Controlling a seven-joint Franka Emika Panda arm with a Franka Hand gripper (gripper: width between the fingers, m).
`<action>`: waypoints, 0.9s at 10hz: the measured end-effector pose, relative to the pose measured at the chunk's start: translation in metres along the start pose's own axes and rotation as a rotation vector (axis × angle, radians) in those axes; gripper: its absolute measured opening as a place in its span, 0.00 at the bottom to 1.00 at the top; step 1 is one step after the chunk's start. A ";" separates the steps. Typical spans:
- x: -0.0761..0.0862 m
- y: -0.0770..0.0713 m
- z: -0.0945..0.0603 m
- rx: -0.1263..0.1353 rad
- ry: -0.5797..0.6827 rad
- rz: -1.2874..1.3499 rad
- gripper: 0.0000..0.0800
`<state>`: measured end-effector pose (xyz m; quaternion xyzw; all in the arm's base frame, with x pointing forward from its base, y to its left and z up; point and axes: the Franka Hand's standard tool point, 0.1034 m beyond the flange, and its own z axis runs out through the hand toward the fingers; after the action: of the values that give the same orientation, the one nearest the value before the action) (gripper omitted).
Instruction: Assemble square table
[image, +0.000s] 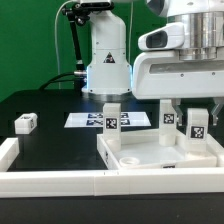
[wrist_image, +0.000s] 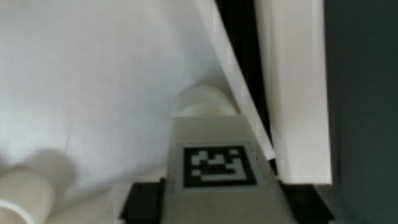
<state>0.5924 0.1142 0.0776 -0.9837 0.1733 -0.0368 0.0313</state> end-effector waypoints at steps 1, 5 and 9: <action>-0.002 -0.003 0.000 0.005 -0.004 0.098 0.36; -0.001 -0.002 0.000 0.029 -0.019 0.379 0.36; -0.001 -0.003 0.000 0.030 -0.021 0.460 0.58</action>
Offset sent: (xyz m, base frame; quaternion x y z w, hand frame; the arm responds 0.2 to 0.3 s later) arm 0.0004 0.0009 -0.0003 0.0109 -0.0226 0.2384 0.9709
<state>0.5922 0.1170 0.0778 -0.9180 0.3922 -0.0212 0.0553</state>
